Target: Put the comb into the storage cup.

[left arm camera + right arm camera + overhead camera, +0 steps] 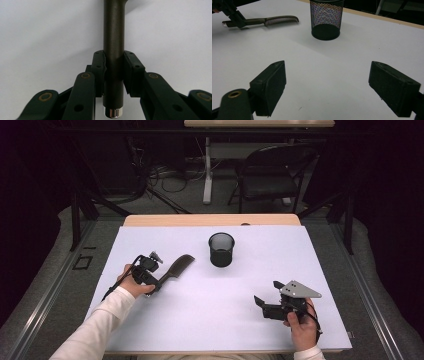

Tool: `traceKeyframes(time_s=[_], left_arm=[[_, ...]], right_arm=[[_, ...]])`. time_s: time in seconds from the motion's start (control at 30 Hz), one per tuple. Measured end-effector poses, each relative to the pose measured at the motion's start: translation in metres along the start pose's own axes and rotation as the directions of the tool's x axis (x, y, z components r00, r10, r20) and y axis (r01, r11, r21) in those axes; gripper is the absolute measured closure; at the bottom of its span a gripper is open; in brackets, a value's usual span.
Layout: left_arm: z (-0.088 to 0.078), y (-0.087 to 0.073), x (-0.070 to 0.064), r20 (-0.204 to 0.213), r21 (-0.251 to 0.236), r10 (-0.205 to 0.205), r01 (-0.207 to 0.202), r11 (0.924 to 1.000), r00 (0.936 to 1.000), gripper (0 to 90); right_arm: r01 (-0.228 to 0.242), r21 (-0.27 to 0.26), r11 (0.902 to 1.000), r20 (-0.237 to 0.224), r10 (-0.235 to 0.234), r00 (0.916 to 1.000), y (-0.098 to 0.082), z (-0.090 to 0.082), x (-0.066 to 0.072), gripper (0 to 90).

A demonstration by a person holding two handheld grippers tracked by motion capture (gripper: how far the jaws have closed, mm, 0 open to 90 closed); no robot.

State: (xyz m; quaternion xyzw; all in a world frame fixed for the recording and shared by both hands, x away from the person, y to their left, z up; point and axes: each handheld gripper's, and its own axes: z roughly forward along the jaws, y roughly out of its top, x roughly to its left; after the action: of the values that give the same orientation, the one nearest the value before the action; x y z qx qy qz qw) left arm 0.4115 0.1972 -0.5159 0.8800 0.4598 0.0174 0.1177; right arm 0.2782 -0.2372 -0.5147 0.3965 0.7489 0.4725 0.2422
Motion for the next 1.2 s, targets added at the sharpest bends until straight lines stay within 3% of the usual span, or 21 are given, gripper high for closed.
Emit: traceKeyframes(time_s=[0.27,0.6,1.07,1.2], left_arm=[[-0.009,-0.002,0.001,0.014,-0.059,-0.017,0.018,0.9981,0.9998,72.5],[-0.027,-0.007,0.0,0.017,-0.153,-0.017,0.019,0.988,0.9997,72.5],[-0.044,-0.011,-0.004,0.045,-0.259,-0.024,0.035,0.9653,0.9987,72.5],[-0.049,-0.011,-0.005,0.054,-0.293,-0.023,0.038,0.9553,0.9983,72.5]], right_arm=[[0.0,0.001,1.0,0.001,0.0,1.0,0.0,0.0,0.0,14.2],[0.002,0.001,1.0,0.0,-0.002,1.0,0.0,0.0,0.0,14.2],[0.0,0.0,1.0,0.0,0.0,1.0,0.0,0.001,0.0,14.2],[0.001,-0.003,1.0,0.001,-0.001,1.0,0.0,0.001,0.0,14.2]])
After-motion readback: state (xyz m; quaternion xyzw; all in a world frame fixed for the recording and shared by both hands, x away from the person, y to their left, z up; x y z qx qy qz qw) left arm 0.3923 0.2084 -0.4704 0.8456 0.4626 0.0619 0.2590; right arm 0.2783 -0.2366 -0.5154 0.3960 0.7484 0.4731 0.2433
